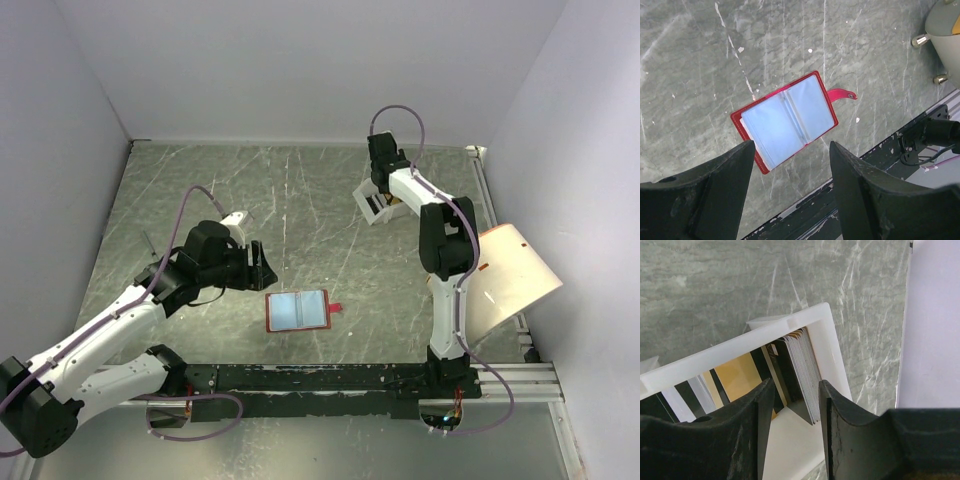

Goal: Put the credit cards into the card holder
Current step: Pick up the credit card from the storage box.

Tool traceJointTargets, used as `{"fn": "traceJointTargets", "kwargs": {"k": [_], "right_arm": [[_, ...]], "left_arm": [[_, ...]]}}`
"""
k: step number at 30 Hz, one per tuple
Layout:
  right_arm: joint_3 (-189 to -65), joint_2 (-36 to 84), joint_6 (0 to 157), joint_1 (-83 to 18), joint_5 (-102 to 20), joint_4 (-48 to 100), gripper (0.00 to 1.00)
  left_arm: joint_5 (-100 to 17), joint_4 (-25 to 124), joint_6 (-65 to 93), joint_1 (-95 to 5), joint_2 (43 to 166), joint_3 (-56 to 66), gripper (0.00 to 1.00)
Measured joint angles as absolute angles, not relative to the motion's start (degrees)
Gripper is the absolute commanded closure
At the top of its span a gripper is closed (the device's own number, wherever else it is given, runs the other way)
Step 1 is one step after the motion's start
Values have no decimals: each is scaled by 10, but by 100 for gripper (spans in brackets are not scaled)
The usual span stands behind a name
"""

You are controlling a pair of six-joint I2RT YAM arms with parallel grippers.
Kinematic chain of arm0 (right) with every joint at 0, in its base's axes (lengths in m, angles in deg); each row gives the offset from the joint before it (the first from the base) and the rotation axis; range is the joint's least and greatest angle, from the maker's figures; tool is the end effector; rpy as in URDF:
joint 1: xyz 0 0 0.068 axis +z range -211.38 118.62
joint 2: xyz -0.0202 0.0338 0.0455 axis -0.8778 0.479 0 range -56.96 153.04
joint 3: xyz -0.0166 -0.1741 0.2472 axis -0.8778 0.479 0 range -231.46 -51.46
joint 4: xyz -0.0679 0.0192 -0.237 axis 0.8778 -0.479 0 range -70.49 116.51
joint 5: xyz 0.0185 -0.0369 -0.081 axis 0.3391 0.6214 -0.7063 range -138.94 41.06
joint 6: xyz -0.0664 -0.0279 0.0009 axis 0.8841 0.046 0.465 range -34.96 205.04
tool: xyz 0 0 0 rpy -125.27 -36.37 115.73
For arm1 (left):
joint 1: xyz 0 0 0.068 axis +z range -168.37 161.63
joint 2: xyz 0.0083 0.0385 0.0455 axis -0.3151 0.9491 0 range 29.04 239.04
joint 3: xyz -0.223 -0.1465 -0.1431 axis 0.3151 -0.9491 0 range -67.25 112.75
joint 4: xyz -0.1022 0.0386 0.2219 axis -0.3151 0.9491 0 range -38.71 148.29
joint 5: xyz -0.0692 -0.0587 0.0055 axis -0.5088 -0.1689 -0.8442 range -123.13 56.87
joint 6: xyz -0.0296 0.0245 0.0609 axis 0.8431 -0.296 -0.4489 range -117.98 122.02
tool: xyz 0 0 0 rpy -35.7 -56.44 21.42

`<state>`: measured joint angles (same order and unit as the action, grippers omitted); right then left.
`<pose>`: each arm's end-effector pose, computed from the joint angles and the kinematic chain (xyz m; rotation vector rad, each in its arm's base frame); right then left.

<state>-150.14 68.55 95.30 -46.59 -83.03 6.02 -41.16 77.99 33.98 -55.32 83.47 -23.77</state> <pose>0.4988 0.0971 0.2128 -0.2298 2.3025 -0.6685 0.1476 -0.1213 0.2874 0.1829 2.3389 -0.7876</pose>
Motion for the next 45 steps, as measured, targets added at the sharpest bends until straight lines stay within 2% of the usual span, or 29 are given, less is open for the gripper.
{"fn": "traceJointTargets", "kwargs": {"k": [17, 28, 45], "right_arm": [[-1488, 734, 1029, -464, -907, 117, 64], [-1467, 733, 1056, -464, -934, 161, 75], [-1461, 704, 1055, -464, -926, 171, 83]], "left_arm": [[-412, 782, 339, -553, 836, -238, 28], [-412, 781, 339, -553, 839, -238, 28], [-413, 781, 339, -553, 839, -238, 27]]}}
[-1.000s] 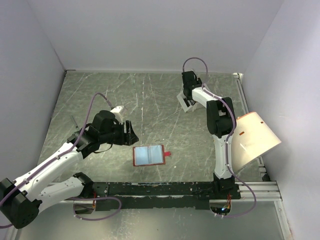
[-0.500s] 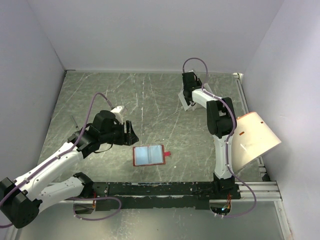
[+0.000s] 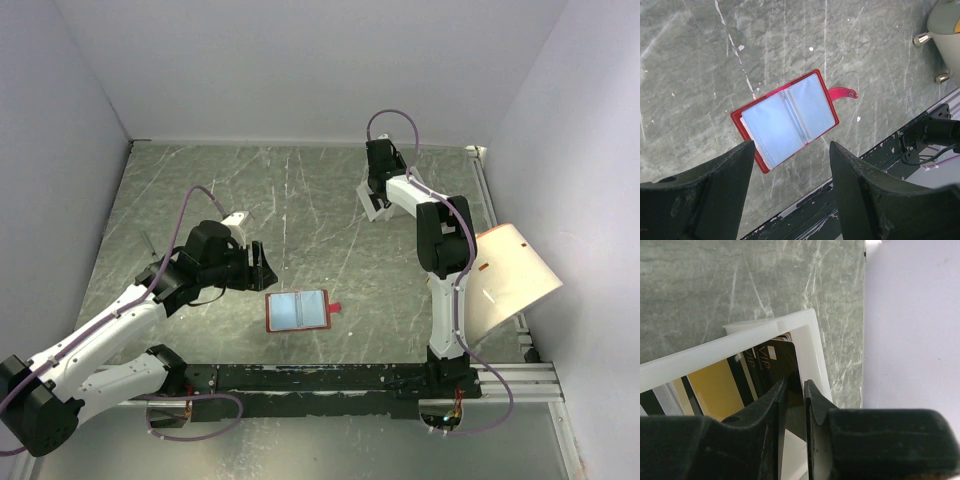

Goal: Put the credit cards into the card holder
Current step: Pick up the credit card from the storage box.

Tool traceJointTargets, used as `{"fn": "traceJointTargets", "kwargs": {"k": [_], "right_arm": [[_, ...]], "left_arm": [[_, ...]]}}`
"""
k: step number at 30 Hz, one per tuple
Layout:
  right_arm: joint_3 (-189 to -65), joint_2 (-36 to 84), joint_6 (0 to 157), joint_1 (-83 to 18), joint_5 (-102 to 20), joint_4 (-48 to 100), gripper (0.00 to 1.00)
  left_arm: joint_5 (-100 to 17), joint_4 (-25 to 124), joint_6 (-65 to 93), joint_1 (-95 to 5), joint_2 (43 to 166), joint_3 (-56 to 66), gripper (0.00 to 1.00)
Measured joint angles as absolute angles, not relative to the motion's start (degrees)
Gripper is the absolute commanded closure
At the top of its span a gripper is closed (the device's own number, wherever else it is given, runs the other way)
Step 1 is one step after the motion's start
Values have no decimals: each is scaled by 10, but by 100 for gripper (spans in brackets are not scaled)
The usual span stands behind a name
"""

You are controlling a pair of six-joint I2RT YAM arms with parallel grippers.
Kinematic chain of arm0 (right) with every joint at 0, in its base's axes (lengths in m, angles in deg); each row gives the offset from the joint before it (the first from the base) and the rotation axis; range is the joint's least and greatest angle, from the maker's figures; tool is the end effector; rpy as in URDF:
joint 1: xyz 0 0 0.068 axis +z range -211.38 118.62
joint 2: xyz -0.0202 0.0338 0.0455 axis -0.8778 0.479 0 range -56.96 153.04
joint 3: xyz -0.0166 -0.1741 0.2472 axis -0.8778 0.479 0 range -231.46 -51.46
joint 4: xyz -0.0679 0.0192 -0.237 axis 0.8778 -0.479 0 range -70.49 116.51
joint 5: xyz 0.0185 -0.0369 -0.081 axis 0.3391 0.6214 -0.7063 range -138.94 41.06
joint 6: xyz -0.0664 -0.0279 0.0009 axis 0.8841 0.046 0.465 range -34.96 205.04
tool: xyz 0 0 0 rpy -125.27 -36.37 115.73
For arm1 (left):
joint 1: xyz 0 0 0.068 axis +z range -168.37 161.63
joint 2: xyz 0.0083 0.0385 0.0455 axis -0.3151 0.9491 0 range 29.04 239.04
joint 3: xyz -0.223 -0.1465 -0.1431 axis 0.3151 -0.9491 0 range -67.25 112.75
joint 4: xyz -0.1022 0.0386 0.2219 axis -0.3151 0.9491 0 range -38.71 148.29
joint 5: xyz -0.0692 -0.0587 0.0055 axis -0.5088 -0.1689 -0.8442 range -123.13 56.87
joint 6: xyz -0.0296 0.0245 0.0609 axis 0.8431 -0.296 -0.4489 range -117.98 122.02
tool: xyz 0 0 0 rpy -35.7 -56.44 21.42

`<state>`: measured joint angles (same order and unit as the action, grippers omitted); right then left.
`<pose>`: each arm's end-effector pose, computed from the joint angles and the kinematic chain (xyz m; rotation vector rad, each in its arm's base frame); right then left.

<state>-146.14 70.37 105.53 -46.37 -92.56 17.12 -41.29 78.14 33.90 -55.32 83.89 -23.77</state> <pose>0.5049 0.0928 0.1962 -0.2961 2.2007 -0.9204 0.1484 -0.1220 0.2859 0.1856 2.3490 -0.7845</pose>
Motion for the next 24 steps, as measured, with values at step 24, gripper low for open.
{"fn": "traceJointTargets", "kwargs": {"k": [24], "right_arm": [[-1408, 475, 892, -439, -761, 26, 100]], "left_arm": [[-454, 765, 373, -553, 853, -252, 33]]}}
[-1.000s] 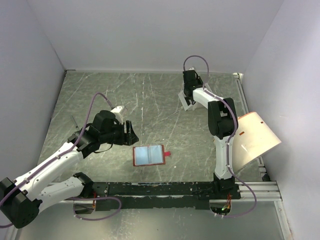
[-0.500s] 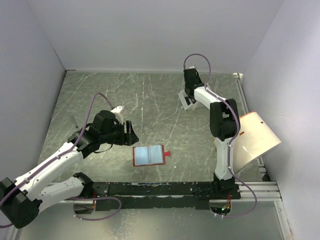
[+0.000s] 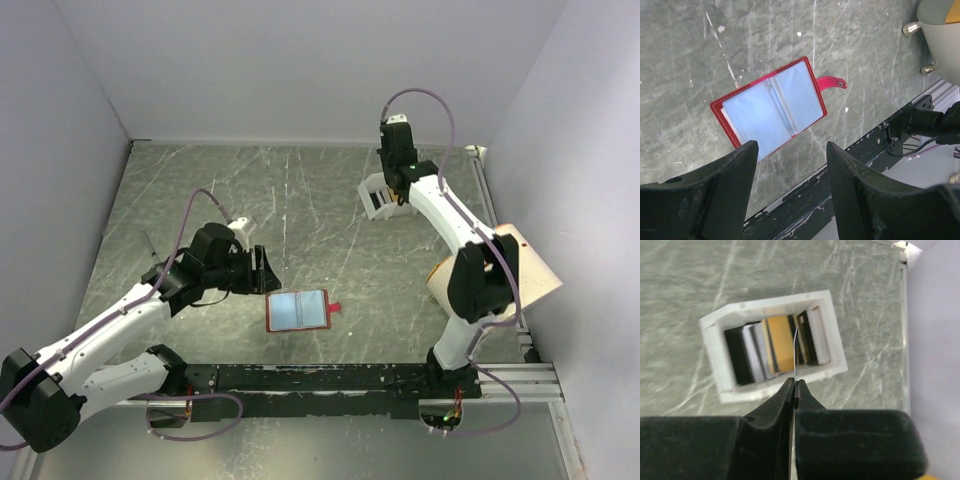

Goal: Put the credit cards into the card holder
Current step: Pick up the credit card from the storage box.

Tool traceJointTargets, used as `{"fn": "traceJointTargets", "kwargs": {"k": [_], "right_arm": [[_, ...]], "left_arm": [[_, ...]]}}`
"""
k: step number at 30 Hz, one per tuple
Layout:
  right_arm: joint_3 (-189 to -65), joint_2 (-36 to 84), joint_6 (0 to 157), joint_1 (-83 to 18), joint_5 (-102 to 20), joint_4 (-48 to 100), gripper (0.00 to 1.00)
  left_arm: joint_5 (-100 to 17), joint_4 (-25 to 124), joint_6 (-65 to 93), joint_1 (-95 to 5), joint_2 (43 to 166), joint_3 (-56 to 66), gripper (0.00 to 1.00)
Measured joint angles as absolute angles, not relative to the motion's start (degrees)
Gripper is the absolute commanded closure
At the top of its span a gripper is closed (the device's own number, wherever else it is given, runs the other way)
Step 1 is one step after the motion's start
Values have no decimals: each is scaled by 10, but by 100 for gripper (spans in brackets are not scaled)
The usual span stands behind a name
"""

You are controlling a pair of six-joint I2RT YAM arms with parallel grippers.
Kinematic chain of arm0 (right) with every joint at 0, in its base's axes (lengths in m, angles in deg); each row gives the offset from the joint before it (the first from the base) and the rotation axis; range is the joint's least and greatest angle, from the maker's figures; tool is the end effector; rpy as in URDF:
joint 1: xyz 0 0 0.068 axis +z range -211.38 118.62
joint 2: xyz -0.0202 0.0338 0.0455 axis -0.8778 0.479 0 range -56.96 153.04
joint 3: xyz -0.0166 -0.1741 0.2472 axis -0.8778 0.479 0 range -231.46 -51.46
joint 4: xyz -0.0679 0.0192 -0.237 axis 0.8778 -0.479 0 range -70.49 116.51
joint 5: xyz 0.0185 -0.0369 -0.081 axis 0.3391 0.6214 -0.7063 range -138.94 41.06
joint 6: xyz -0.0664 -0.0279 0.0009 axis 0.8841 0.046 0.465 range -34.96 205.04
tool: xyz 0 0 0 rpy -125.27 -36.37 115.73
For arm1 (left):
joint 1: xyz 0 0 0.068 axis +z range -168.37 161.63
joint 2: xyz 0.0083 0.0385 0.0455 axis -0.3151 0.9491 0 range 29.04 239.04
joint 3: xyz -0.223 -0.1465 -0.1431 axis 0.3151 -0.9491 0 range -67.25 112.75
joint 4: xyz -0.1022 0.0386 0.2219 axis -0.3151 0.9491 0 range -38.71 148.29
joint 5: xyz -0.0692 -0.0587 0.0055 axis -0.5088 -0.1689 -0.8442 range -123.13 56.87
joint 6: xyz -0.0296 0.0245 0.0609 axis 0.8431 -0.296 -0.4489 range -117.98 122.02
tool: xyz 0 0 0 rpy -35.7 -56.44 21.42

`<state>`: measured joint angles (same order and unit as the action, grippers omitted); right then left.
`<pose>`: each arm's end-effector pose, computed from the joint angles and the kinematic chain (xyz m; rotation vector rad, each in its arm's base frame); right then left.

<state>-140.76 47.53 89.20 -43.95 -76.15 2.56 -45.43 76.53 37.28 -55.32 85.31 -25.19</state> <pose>0.4182 0.1027 0.3166 -0.1622 2.1895 -0.4046 0.1490 -0.1278 0.2765 0.1577 2.4014 -0.8779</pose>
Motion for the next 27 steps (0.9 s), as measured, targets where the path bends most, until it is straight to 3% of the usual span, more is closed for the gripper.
{"fn": "traceJointTargets", "kwargs": {"k": [7, 16, 27], "right_arm": [[-1306, 316, 794, -374, -683, 1, 100], [-1137, 167, 659, -338, -527, 20, 100], [-958, 60, 494, -304, -353, 127, 100]], "left_arm": [[-488, 736, 410, -553, 869, -291, 42], [-520, 677, 446, -553, 902, -343, 91], [-517, 648, 451, -553, 915, -379, 93]]}}
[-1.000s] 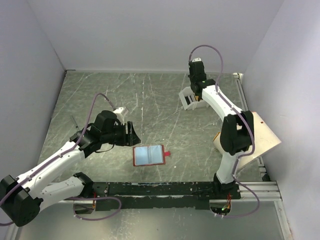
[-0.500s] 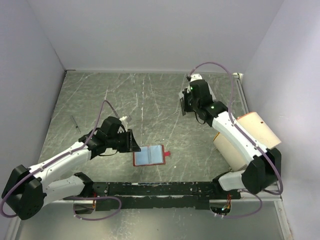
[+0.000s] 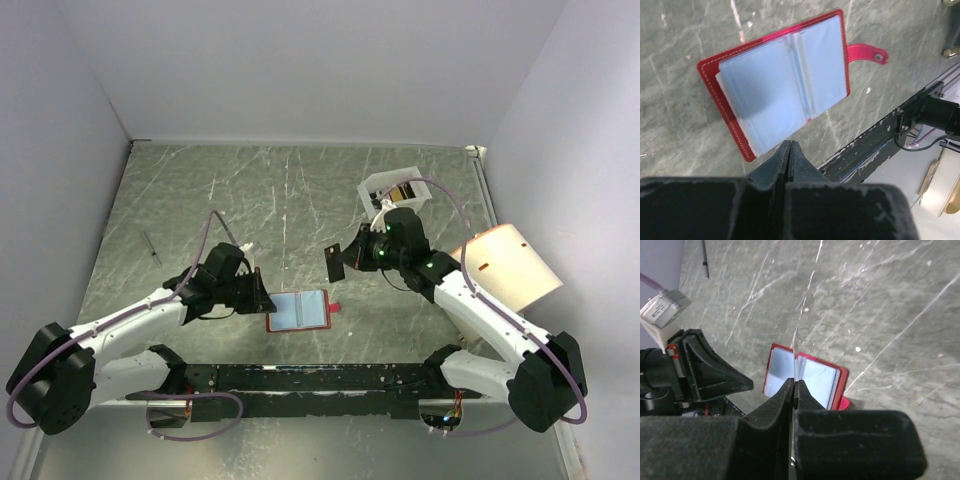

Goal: Put the credit cards into the card holder
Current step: Pick up the credit card from the storage box, then insert the credit card into the card holder.

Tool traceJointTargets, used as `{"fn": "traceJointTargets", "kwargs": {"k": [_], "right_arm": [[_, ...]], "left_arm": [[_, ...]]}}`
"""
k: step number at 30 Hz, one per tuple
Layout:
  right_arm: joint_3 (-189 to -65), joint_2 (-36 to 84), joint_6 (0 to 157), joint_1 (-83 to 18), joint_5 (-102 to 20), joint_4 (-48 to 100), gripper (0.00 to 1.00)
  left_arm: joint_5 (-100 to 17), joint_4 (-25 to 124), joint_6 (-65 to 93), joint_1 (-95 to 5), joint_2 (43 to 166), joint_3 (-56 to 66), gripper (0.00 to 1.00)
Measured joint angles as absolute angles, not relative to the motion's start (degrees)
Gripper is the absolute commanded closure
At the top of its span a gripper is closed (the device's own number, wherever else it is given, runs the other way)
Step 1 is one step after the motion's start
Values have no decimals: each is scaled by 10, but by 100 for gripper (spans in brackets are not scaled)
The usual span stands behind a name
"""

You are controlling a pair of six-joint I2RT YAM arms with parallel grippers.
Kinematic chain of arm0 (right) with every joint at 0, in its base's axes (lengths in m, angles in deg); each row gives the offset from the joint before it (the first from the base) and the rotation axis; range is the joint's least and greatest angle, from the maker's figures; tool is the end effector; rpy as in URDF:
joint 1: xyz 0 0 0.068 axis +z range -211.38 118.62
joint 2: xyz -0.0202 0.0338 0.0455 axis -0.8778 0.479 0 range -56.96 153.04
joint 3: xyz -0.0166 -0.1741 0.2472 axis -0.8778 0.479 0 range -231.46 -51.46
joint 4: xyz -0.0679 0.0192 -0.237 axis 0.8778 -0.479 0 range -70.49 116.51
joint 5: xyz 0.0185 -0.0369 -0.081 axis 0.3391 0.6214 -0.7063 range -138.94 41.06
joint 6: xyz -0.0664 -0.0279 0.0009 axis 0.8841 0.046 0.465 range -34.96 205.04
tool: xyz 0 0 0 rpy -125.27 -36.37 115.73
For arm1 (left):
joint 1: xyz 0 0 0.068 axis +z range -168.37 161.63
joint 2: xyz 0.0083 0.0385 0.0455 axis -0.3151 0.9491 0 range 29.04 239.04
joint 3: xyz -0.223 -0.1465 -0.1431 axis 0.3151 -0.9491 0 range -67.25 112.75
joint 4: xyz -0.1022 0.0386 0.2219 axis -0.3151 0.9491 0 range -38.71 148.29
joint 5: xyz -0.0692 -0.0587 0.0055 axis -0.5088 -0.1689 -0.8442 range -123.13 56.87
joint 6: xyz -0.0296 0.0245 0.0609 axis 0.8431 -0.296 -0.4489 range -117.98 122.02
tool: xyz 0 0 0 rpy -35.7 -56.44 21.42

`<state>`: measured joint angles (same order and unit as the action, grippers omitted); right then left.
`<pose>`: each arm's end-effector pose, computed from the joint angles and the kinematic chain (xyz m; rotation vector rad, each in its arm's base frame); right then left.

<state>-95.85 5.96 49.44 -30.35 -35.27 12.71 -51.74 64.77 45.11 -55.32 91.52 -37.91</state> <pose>0.1934 0.1328 0.2895 -0.0591 2.2649 0.9100 0.1474 -0.1345 0.2048 0.0298 2.5927 -0.9863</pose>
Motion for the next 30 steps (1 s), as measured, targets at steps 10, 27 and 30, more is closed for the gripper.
{"fn": "traceJointTargets", "kwargs": {"k": [10, 27, 30], "right_arm": [[-918, 68, 423, -239, -343, 171, 100], [-867, 136, 342, -165, -369, 252, 100], [-861, 157, 340, -159, -369, 265, 100]], "left_arm": [[-519, 605, 472, -553, 933, -446, 90], [-528, 557, 491, -553, 944, -473, 89], [-528, 555, 494, -553, 944, -483, 88]]}}
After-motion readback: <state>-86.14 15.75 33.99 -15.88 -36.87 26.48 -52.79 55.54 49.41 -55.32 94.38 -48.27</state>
